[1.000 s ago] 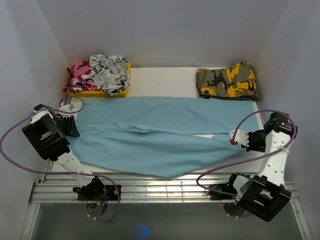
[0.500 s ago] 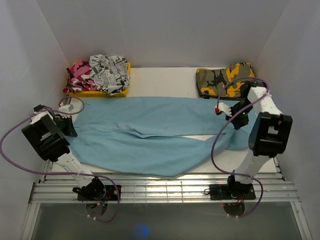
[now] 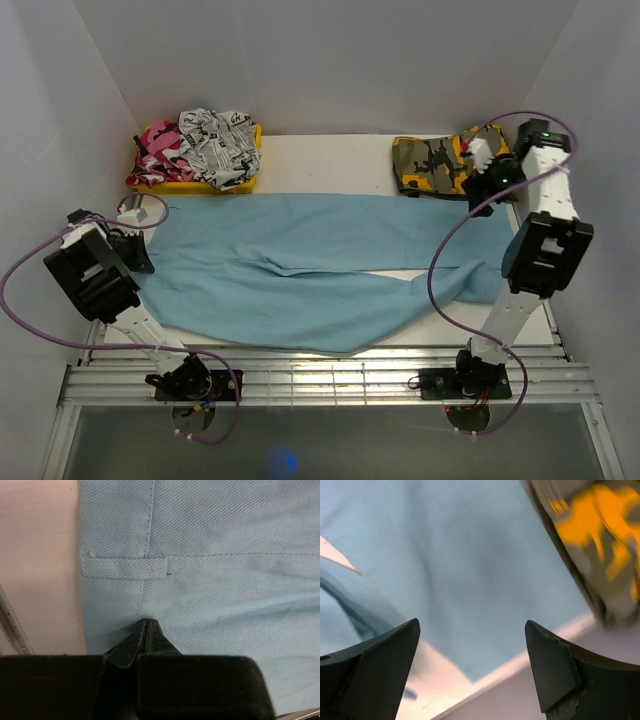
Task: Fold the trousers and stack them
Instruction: Flatten the trousers out
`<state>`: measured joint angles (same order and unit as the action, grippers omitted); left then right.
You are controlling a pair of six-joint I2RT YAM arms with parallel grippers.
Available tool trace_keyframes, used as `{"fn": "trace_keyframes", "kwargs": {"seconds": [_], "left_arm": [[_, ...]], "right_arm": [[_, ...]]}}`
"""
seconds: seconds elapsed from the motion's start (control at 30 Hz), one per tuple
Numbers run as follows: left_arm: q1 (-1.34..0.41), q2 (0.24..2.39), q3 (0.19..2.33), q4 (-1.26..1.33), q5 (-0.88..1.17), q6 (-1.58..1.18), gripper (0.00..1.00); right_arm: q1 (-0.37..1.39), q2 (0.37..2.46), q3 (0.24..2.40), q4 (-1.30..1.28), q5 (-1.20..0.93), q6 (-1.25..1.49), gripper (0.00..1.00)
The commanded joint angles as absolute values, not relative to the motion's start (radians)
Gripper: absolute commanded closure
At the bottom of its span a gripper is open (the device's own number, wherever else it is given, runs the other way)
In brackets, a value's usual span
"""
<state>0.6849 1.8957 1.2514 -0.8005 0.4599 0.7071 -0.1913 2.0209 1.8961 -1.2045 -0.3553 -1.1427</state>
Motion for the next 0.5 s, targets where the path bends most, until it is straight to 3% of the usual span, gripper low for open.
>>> {"fn": "trace_keyframes", "kwargs": {"seconds": [0.0, 0.1, 0.23, 0.47], "left_arm": [[0.692, 1.87, 1.227, -0.764, 0.419, 0.716, 0.93], [0.692, 1.878, 1.22, -0.761, 0.429, 0.707, 0.93], [0.692, 1.893, 1.218, -0.759, 0.43, 0.704, 0.92], [0.692, 1.902, 1.261, -0.779, 0.436, 0.693, 0.91]], "right_arm": [[-0.426, 1.768, 1.729, -1.192, -0.55, -0.935, 0.09], [-0.591, 1.656, 1.454, -1.152, -0.612, -0.832, 0.13], [-0.79, 1.565, 1.2, -1.097, -0.741, -0.767, 0.11], [-0.868, 1.506, 0.965, -0.935, -0.726, -0.798, 0.04]]}}
